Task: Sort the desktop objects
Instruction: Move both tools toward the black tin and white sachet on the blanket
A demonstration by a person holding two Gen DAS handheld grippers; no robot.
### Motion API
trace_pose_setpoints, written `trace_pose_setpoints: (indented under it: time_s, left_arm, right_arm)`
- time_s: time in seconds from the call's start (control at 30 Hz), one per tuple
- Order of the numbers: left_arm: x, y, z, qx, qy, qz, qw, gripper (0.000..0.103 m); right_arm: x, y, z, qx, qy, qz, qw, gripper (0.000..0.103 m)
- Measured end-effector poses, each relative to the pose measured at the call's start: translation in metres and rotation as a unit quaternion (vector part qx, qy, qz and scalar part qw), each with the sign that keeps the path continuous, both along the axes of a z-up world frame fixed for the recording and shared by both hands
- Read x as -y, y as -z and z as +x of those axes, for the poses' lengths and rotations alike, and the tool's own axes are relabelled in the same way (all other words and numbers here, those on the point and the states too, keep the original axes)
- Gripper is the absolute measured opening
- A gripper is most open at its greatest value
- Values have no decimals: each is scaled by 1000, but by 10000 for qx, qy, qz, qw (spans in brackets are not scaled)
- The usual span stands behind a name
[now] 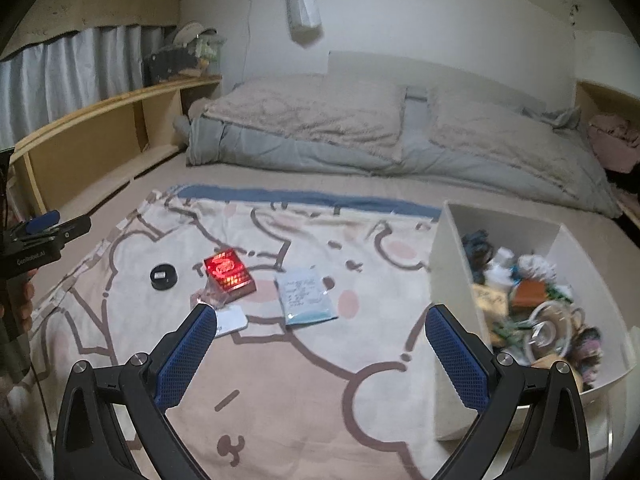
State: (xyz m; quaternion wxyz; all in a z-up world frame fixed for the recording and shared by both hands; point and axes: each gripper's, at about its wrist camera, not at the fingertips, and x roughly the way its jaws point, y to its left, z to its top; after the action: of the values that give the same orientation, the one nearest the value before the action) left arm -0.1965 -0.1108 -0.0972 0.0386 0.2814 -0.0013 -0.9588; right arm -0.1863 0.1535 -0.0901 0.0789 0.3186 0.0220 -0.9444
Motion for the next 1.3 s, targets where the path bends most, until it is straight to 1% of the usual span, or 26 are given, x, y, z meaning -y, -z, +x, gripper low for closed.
trace_pose_setpoints:
  time_s: [0.3, 0.53, 0.67, 0.73, 0.9, 1.0, 1.1, 1.3]
  left_arm:
    - [-2, 47, -15, 522, -16, -122, 9986, 103]
    - [-4, 68, -26, 767, -19, -209, 9968, 103]
    - [-8, 83, -36, 998, -18, -315, 9945, 103]
    - [-9, 90, -42, 1144, -9, -306, 9930, 103]
    - [-7, 103, -56, 1440, -67, -135, 9895, 103]
    - [-5, 108, -64, 1528, -208, -105, 9880, 103]
    - [-2, 112, -75, 1624, -224, -3, 9865, 103]
    - [-7, 118, -95, 1662, -103, -286, 9856, 103]
  right_arm:
    - [20, 42, -29, 450, -124, 58, 9989, 103]
    - [21, 71, -52, 778, 35, 58, 9969, 103]
    - [24, 92, -68, 1246, 89, 218, 9919, 103]
    - [26, 102, -74, 1411, 77, 254, 9896, 103]
    - [26, 113, -90, 1545, 107, 333, 9874, 103]
    - [25, 116, -99, 1591, 128, 385, 9864, 103]
    - [25, 119, -108, 1635, 131, 439, 9855, 103]
    - [25, 132, -121, 1803, 121, 512, 9822, 103]
